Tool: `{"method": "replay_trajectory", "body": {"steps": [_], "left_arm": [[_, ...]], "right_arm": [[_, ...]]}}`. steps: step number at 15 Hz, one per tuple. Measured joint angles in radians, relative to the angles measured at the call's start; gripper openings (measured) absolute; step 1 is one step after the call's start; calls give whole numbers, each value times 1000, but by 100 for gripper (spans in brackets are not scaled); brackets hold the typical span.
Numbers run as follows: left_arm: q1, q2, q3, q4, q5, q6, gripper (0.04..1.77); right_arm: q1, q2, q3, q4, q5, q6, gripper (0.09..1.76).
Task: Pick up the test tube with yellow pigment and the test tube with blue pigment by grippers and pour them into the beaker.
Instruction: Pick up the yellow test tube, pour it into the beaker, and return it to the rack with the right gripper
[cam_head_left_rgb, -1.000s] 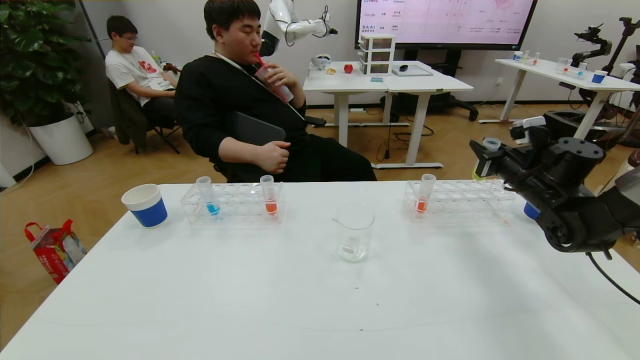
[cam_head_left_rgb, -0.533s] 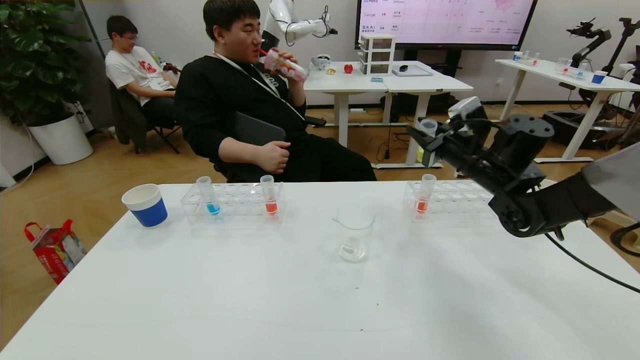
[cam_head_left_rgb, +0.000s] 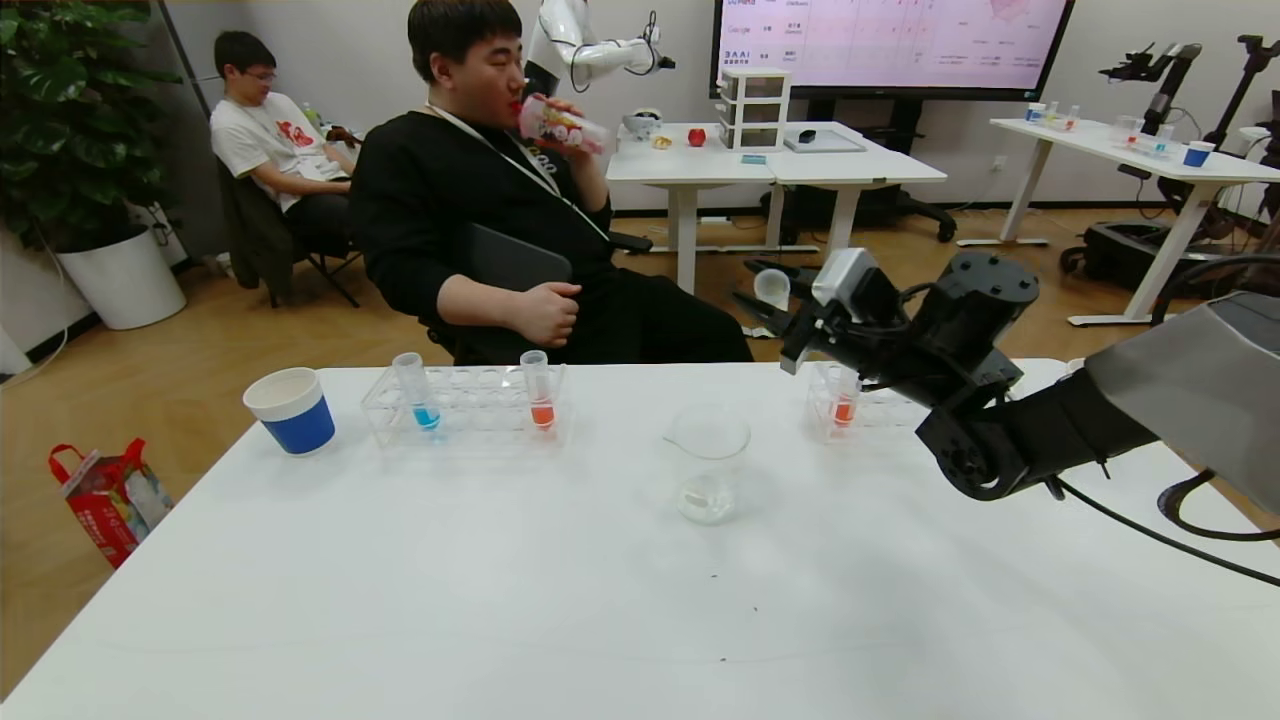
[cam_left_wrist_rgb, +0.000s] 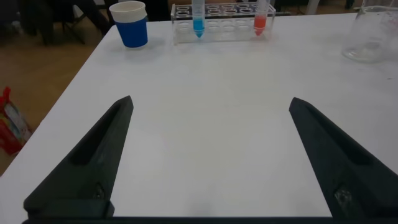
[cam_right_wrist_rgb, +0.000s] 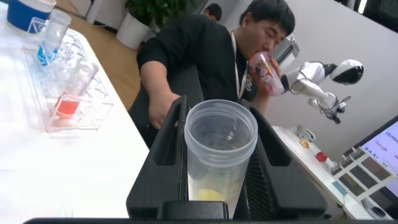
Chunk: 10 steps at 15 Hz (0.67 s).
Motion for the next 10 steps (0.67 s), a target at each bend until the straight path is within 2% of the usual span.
{"method": "replay_trajectory", "body": {"steps": [4, 10], "left_arm": [[-1, 0, 0, 0, 0, 0, 175], [-1, 0, 0, 0, 0, 0, 175]], "right_arm": [[1, 24, 14, -3, 114, -153, 52], [2, 32, -4, -3, 224, -361, 52]]}}
